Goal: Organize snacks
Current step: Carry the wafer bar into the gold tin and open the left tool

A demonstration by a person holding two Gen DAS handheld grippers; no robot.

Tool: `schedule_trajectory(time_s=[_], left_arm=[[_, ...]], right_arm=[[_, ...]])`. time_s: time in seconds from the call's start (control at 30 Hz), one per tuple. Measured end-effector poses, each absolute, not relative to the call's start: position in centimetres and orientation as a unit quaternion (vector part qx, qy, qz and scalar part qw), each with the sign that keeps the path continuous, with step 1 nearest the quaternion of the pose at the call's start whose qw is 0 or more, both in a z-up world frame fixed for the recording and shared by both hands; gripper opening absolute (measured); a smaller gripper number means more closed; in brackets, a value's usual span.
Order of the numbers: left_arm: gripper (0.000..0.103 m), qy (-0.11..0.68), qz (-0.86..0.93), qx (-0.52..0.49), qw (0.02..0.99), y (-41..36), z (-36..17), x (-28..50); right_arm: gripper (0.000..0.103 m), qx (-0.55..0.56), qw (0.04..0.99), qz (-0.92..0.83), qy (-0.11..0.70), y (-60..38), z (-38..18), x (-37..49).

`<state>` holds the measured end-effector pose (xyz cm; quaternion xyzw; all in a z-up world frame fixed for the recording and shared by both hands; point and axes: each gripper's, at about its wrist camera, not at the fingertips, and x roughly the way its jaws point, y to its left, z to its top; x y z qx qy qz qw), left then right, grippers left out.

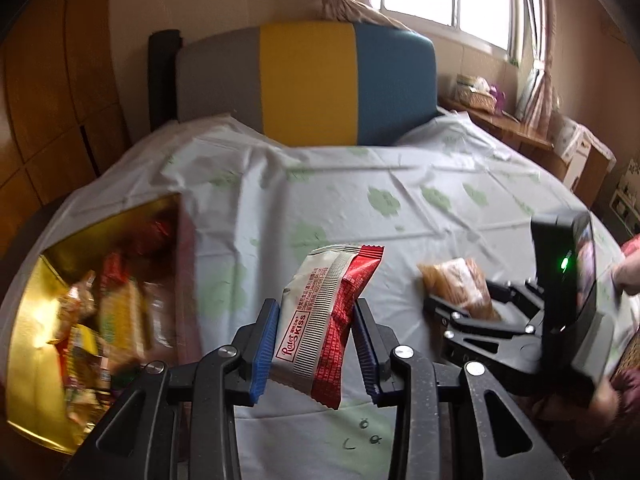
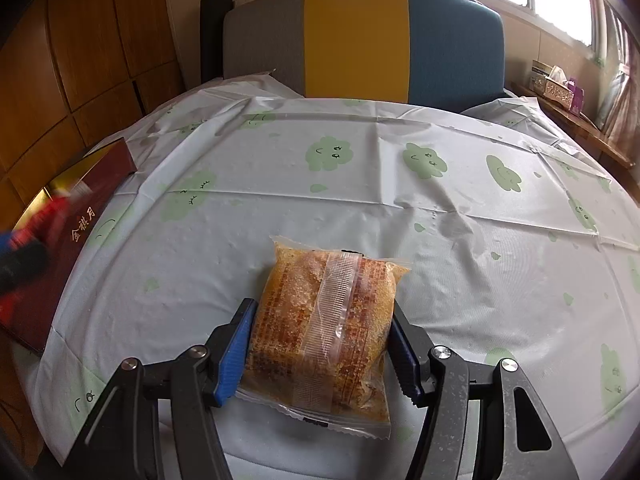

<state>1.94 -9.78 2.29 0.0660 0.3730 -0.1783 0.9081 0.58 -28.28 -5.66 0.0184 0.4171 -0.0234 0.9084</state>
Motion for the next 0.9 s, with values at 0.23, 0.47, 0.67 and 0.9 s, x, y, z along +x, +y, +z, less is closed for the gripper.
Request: schedule_trajectory(time_s=[0.23, 0.47, 0.67, 0.9], left_arm=[[0.037, 0.369, -0.139, 0.047, 0.918, -5.8, 4.3, 2.2], [0.037, 0.379, -0.098, 0.029, 0.919, -1.5, 4.3, 2.3], [0.037, 0.388, -0.064, 0.02, 0.919, 2.0, 3.8, 2.5], [0.037, 0.409, -0.029, -0.052, 0.911, 8.0, 3.6, 3.1]], right_arm=[[0.062, 0.014, 0.908, -0.026, 0.418, -28.2, -5.6, 0.7], [0.062, 0.01, 0.908, -0.029, 0.418, -28.0, -5.7, 0.7], [0.062, 0.009, 0.908, -0.03, 0.419, -27.9, -5.6, 0.8], [0.062, 0.008, 0.908, -0.031, 0.419, -27.9, -5.7, 0.8]])
